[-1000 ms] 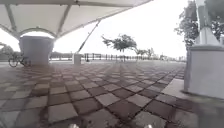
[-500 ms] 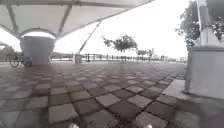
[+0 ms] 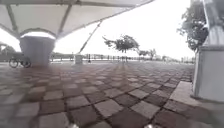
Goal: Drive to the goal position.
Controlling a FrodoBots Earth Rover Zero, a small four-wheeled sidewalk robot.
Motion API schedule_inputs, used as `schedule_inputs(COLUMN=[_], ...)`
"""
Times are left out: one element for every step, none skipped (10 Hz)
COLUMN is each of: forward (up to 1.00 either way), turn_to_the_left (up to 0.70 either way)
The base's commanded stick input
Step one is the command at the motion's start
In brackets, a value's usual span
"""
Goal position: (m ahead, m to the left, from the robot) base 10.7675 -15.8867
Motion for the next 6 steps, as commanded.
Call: schedule_inputs(forward=[0.85,0.85,0.85,0.85,0.85,0.85], turn_to_the_left=[-0.34,-0.34,-0.34,-0.34,-0.34,-0.34])
